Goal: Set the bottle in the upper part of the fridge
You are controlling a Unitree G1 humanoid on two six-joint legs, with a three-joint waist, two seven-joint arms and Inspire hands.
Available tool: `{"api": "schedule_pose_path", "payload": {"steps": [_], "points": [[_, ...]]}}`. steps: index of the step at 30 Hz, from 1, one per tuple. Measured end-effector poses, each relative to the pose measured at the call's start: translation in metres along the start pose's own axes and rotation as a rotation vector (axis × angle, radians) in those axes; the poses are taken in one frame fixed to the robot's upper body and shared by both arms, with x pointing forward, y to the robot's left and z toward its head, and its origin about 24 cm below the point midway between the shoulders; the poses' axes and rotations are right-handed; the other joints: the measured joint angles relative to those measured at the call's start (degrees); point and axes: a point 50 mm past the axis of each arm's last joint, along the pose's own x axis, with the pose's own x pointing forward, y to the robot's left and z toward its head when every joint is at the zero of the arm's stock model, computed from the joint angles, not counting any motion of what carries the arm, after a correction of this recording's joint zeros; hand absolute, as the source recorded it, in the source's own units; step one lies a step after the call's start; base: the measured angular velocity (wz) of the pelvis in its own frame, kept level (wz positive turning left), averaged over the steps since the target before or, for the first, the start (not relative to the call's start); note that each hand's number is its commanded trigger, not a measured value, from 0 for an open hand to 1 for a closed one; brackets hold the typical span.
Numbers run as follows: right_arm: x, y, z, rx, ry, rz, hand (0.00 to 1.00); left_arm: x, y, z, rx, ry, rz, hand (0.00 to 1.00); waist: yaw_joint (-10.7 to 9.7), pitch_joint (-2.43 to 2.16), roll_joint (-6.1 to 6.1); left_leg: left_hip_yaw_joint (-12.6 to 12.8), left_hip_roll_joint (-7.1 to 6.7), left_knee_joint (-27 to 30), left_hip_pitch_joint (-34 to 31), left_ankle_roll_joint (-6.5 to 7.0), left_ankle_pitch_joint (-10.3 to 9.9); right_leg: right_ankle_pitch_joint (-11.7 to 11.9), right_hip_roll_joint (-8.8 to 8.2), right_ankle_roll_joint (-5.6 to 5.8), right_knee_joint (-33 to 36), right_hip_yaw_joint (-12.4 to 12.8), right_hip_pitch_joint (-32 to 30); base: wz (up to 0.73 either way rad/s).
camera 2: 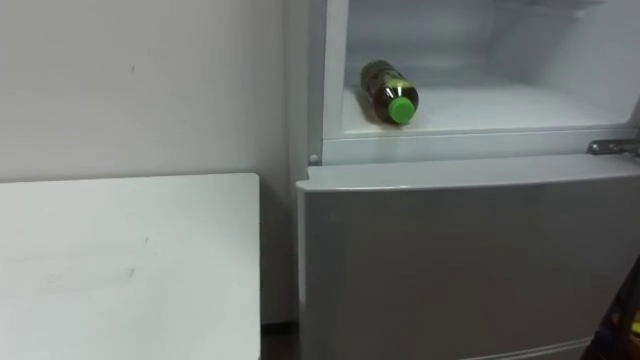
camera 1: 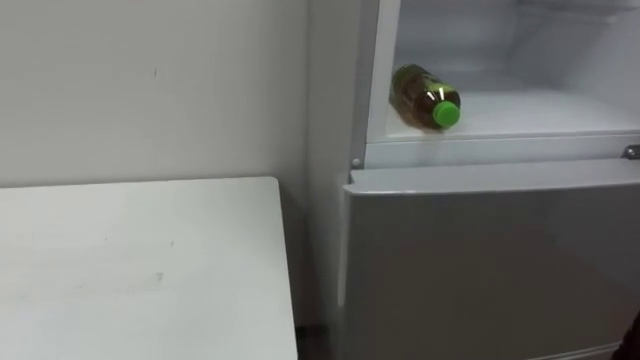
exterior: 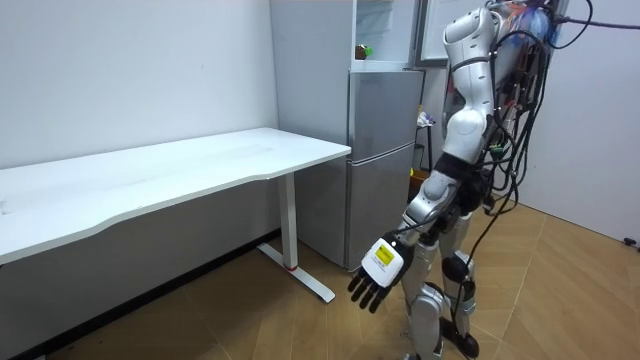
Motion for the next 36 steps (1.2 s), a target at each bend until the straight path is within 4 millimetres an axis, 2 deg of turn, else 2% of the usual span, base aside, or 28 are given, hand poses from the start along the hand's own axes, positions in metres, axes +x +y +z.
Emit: {"api": "schedule_pose_path", "payload": {"steps": [11, 25, 30, 36], "points": [[-0.008, 0.008, 0.004, 0.04, 0.006, -0.019, 0.0, 0.0, -0.005, 0.001, 0.002, -0.008, -0.047, 0.0, 1.22, 0.01, 0.0, 0.31, 0.01, 0.11, -0.18, 0.0, 0.0, -0.29, -0.06, -0.09, 1.56, 0.9, -1.31, -0.04], [-0.026, 0.02, -0.011, 0.011, 0.055, 0.067, 0.0, 0.002, -0.024, 0.005, 0.037, -0.005, -0.134, 0.0, 1.28, 0.07, 0.61, 0.57, 0.16, 0.42, -0.17, 0.0, 0.0, -0.71, 0.07, -0.39, 4.13, 2.58, -3.34, -0.06], [-0.045, 0.023, -0.015, 0.088, 0.076, 0.105, 0.0, 0.002, -0.026, 0.003, 0.037, 0.001, -0.143, 0.0, 1.88, 0.0, 1.02, 1.26, 0.26, 0.6, 0.07, 0.01, 0.0, -0.72, 0.05, -0.56, 5.25, 3.23, -3.94, -0.1], [-0.06, 0.022, -0.024, 0.083, 0.065, 0.133, 0.0, 0.001, -0.03, -0.003, 0.066, 0.02, -0.163, 0.0, 2.03, 0.06, 1.43, 1.3, 0.36, 1.54, -0.23, 0.2, -0.18, -0.66, 0.04, -0.59, 5.57, 3.44, -3.82, -0.01]]}}
